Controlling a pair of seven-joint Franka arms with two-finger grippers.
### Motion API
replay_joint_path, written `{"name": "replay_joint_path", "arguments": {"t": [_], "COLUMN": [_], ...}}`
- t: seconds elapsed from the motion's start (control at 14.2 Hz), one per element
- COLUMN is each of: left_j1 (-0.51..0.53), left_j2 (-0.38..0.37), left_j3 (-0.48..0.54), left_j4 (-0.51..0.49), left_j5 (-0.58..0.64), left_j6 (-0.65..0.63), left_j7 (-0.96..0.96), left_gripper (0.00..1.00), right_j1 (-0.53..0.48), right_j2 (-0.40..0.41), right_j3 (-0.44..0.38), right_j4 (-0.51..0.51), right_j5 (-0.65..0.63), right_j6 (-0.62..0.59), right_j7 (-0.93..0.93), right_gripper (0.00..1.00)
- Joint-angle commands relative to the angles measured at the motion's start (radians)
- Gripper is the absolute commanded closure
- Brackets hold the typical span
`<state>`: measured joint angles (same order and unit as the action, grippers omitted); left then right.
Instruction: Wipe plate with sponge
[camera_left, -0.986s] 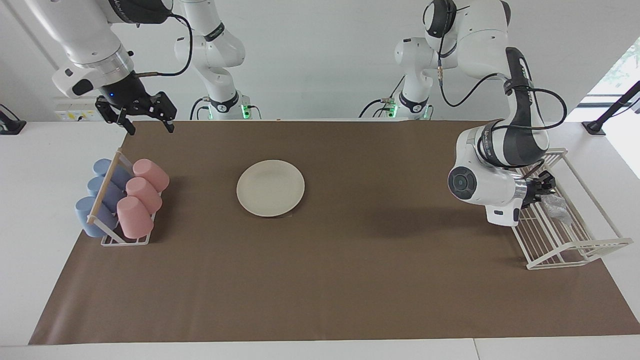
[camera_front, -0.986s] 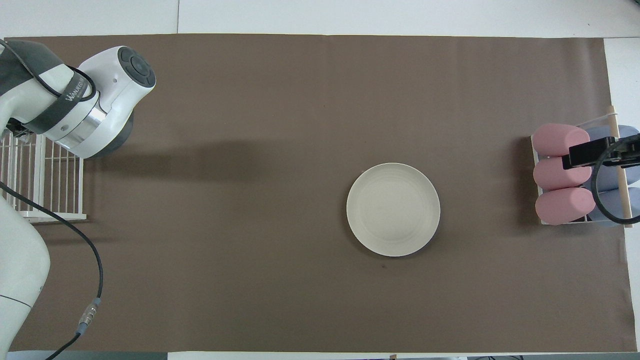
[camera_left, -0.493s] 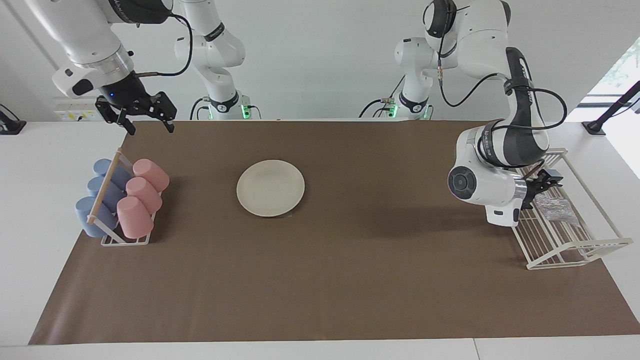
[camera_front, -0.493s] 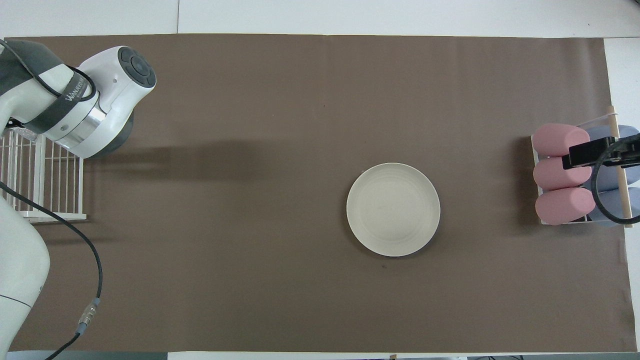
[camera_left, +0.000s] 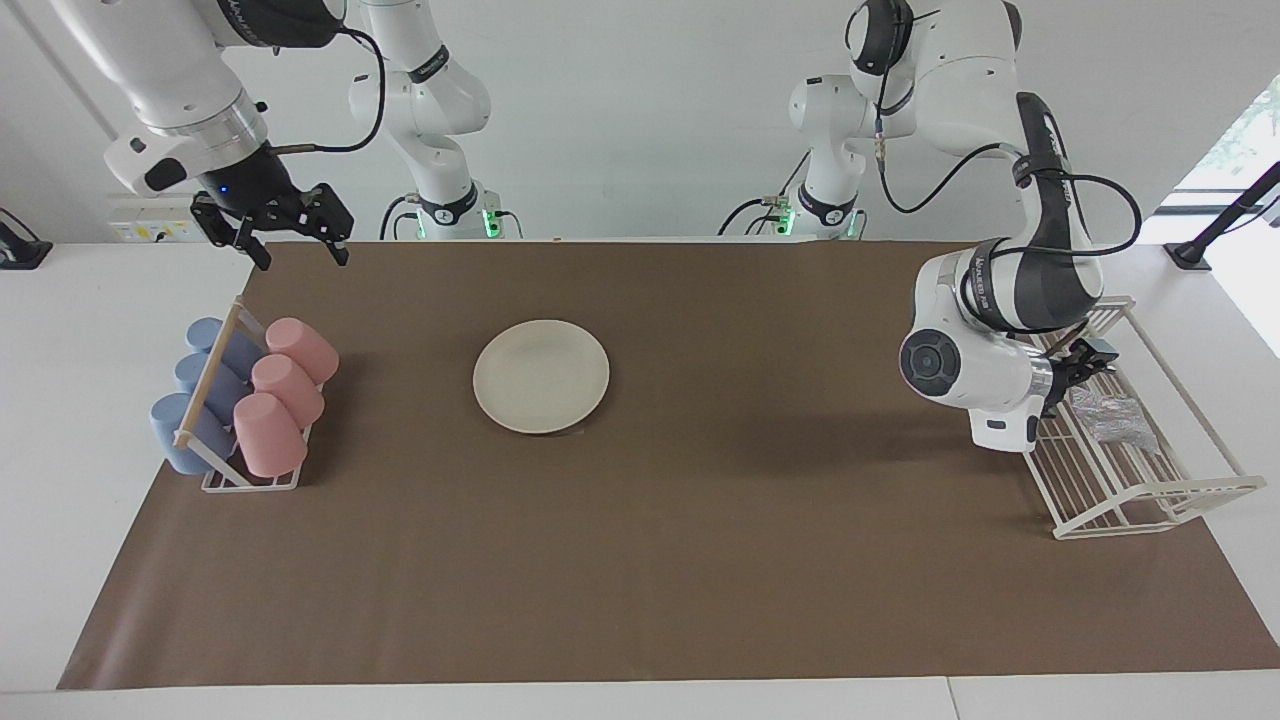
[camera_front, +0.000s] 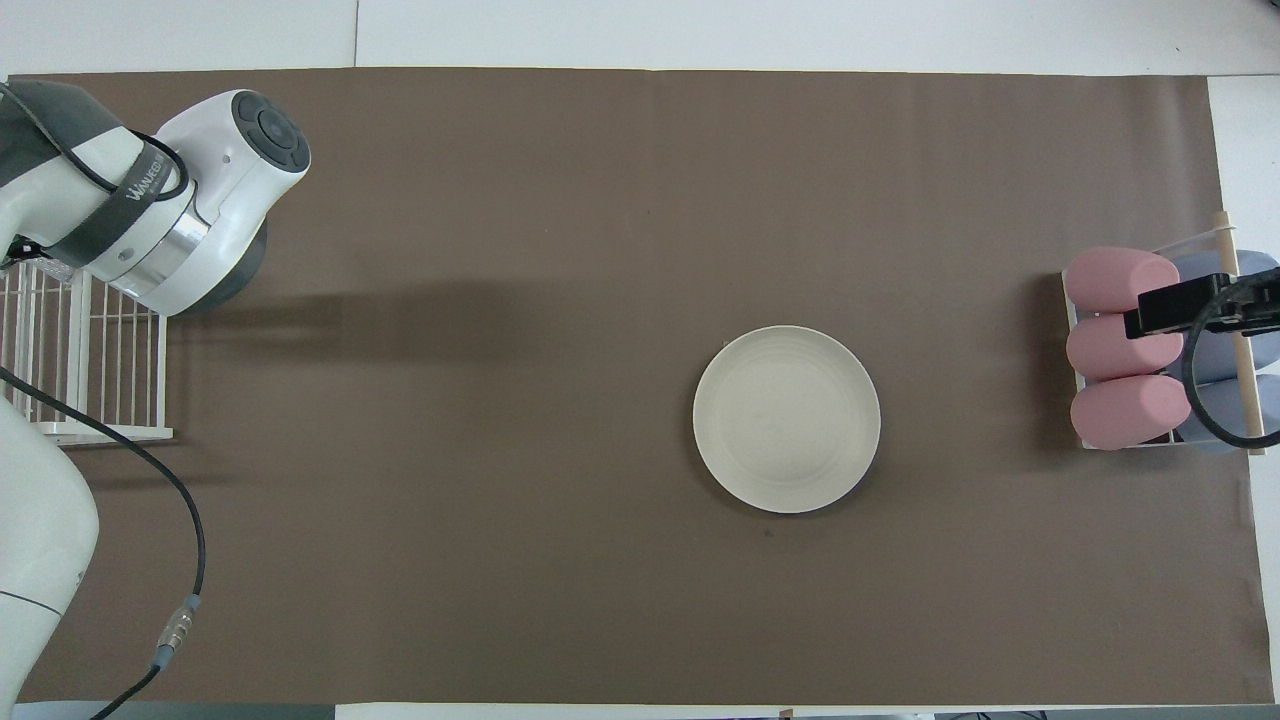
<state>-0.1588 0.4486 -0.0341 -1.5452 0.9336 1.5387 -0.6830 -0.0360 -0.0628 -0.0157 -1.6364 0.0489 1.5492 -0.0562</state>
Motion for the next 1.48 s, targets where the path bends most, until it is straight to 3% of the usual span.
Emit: {"name": "replay_joint_path", "arguments": {"t": [0.0,0.42,0.56,1.06,1.2,1.41], "left_j1": [0.035,0.070,0.107,0.137,0.180,0.167], "left_j2": [-0.111,-0.273,-0.355,-0.462,-0.484,-0.524], "left_j3": [-0.001,0.010,0.011,0.013,0.013,0.017], "left_j4": [0.008,0.007,0.004,-0.013,-0.074,-0.203], "left_j5": [-0.175,-0.461,-0.599,-0.863,-0.984,-0.989], "left_j6": [0.040,0.021,0.002,-0.112,-0.074,0.089], "left_j7": [0.028,0.066,0.170,0.453,0.491,0.582], "left_gripper": [0.00,0.00,0.00,0.00,0.00,0.00], "right_j1": [-0.010,-0.010,-0.010,-0.002,-0.002,-0.002], "right_j2": [-0.012,-0.012,-0.017,-0.019,-0.019,-0.017], "right_j3": [0.008,0.008,0.008,0.008,0.016,0.017], "right_j4": [-0.013,-0.014,-0.020,-0.025,-0.025,-0.023], "right_j5": [-0.015,-0.015,-0.017,-0.072,-0.099,-0.098], "right_j6": [-0.014,-0.014,-0.011,-0.015,-0.032,-0.031], "right_j7": [-0.019,-0.016,-0.011,0.019,0.019,0.021], "right_gripper": [0.00,0.00,0.00,0.00,0.00,0.00]}}
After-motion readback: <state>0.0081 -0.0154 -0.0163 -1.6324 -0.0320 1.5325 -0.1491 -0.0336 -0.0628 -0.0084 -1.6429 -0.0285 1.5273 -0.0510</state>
